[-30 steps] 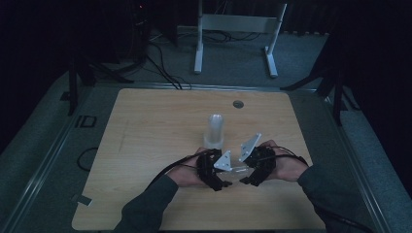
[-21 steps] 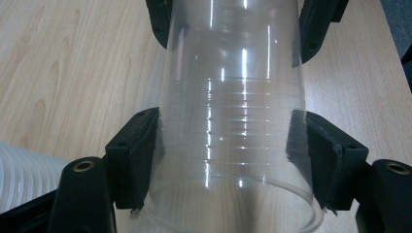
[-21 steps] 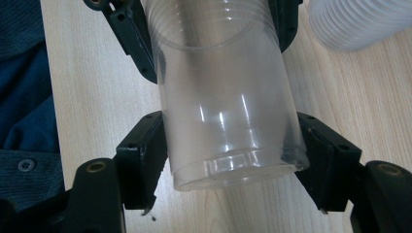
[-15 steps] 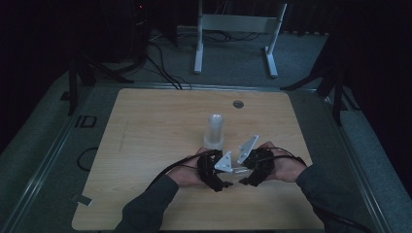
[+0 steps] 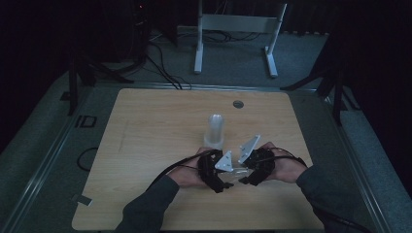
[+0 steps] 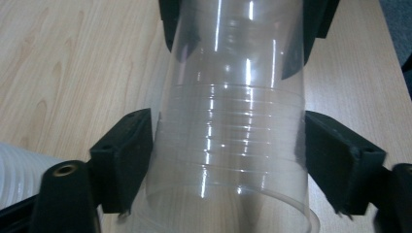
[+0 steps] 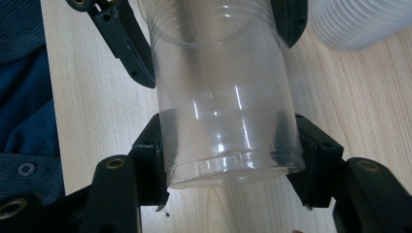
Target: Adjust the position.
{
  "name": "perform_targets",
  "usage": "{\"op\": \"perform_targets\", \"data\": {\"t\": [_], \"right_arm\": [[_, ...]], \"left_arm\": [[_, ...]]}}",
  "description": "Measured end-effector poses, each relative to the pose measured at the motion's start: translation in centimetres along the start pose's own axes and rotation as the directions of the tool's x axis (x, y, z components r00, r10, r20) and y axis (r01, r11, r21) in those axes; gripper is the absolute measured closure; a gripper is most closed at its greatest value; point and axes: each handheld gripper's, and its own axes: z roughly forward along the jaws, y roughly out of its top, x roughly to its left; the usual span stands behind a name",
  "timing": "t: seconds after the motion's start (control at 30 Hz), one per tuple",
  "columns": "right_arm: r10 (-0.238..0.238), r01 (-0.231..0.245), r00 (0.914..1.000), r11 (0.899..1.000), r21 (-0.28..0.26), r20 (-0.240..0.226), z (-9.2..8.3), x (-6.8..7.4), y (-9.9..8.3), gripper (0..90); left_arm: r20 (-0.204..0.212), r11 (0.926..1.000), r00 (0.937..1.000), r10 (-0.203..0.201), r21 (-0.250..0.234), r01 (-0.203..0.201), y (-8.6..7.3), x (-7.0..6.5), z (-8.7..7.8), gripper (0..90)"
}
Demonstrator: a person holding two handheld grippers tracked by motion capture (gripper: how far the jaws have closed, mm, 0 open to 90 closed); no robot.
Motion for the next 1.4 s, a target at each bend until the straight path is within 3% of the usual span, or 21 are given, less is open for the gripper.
{"op": "perform_targets", "data": {"t": [0.27, 0.53, 1.03, 1.4], "right_arm": [[0.009, -0.009, 0.9999, 1.0, -0.01, 0.008, 0.1, 0.0, -0.3, 41.8], [0.03, -0.03, 0.9994, 0.999, -0.017, 0.017, 0.2, -0.1, -0.8, 41.8], [0.098, -0.096, 0.9944, 0.995, -0.031, 0.04, 0.4, -0.4, -2.3, 41.8], [0.223, -0.219, 0.9693, 0.975, -0.049, 0.104, 0.4, -1.0, -4.4, 41.8]], "left_arm": [[-0.013, 0.9998, 0.9998, -0.016, -0.01, 0.016, 0.2, 0.1, -0.1, 16.4], [-0.06, 0.9988, 0.9973, -0.043, -0.026, 0.042, 0.4, 0.2, -0.1, 14.3], [-0.082, 0.9927, 0.9936, -0.077, -0.099, 0.069, 0.5, 0.6, -1.1, 14.4], [-0.08, 0.9876, 0.9917, -0.101, -0.129, 0.09, 0.4, 0.7, -1.2, 17.6]]}}
